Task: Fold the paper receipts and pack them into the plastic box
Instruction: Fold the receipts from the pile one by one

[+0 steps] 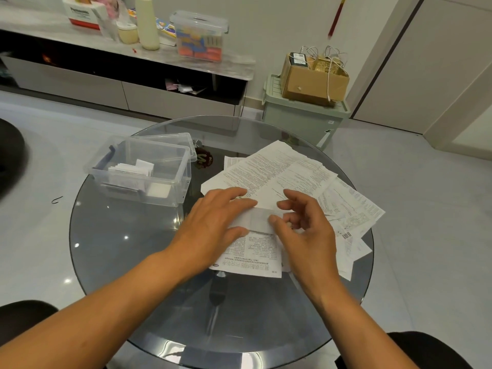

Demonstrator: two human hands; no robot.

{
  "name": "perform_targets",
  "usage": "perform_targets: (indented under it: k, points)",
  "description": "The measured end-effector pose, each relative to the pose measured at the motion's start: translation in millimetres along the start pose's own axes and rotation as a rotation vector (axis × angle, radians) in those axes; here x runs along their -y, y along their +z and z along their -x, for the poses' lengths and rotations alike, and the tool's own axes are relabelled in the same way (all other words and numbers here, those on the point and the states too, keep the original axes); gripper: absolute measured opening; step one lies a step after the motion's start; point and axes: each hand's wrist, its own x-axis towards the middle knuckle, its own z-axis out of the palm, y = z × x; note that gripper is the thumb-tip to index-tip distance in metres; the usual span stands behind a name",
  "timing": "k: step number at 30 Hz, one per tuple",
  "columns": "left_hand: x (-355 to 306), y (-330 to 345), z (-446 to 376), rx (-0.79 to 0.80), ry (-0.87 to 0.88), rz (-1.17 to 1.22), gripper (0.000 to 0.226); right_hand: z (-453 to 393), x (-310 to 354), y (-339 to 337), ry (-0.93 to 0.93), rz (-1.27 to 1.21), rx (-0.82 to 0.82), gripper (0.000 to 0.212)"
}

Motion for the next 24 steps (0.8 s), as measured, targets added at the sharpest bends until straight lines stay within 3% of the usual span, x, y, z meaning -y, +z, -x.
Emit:
perform_targets:
  k: [5, 10, 15, 20, 22, 24]
  points:
    - [2.0, -5.6, 0.0, 0.073, -0.064, 0.124, 0.049, -0.5, 6.5, 1.3, 0.013, -0.211, 0.083, 0.037]
    - [-4.3, -31.1, 0.8, 0.201, -0.168, 0.503, 0.043, -6.2, 9.7, -3.0, 0.063, -0.338, 0.068, 0.035]
    - [-11.5, -34.6, 1.9, 0.162, -0.189, 0.801, 0.04, -2.3, 10.2, 2.2, 0.11, -0.352, 0.228, 0.043]
    - [-13.9, -25.8, 3.7, 0.054, -0.25, 0.844, 0.034, 2.4, 10.0, 7.2, 0.097, -0.26, 0.289, 0.014]
    - [-13.7, -23.7, 3.4, -0.019, -0.329, 0.794, 0.032, 2.5, 10.0, 6.4, 0.091, -0.265, 0.303, 0.014]
    - [-18.0, -27.7, 2.6, -0.028, -0.398, 0.873, 0.015, 2.8, 9.7, 6.8, 0.086, -0.262, 0.296, 0.015]
